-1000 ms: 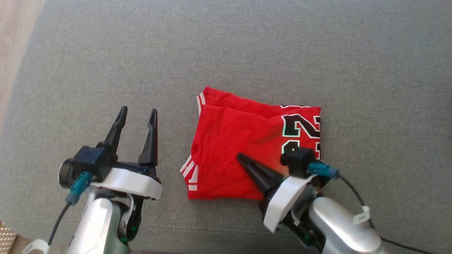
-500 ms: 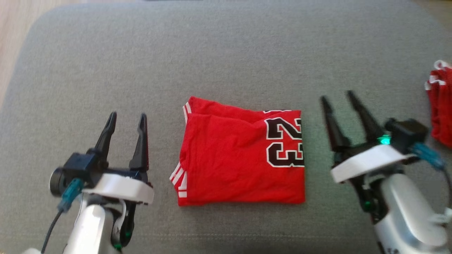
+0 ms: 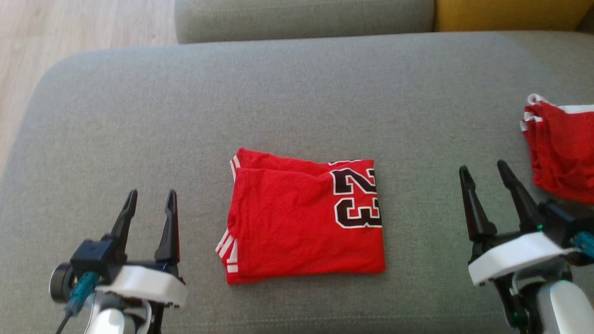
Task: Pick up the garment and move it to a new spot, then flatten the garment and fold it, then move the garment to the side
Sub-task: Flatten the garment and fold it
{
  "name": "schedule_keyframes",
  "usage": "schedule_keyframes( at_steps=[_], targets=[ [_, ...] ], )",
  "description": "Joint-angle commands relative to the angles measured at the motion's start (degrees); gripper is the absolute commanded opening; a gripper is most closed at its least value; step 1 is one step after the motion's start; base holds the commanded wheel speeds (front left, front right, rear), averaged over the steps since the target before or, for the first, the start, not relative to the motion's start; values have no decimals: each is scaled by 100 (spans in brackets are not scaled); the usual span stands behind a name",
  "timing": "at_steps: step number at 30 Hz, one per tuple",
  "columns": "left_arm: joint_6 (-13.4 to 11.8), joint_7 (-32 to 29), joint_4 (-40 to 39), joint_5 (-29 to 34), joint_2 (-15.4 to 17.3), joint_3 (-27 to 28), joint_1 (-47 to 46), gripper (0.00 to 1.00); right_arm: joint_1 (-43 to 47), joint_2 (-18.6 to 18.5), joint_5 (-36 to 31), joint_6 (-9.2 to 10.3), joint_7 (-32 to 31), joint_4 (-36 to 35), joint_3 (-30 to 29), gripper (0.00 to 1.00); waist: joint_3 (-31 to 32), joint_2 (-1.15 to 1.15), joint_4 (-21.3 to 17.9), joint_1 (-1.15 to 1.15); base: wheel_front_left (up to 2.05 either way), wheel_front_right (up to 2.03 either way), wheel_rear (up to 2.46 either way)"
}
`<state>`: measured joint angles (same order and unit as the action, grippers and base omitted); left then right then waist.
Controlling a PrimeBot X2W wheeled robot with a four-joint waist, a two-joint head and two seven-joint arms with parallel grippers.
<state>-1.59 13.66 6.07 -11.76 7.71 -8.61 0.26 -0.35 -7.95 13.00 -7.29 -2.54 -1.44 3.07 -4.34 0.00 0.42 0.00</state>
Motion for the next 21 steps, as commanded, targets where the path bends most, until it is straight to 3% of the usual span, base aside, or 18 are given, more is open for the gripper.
schedule_keyframes(
  at_steps=[1,21],
  targets=[
    [-46,-9,-232,-63,140,218,-110,100,-52,-19,-49,-20,-44,-297,93,100,87,0,-43,0,0,0,0],
    [-171,-240,-387,-167,247,194,413,100,544,52,-104,-20,-371,-756,13,100,499,0,-79,0,0,0,0]
  ],
)
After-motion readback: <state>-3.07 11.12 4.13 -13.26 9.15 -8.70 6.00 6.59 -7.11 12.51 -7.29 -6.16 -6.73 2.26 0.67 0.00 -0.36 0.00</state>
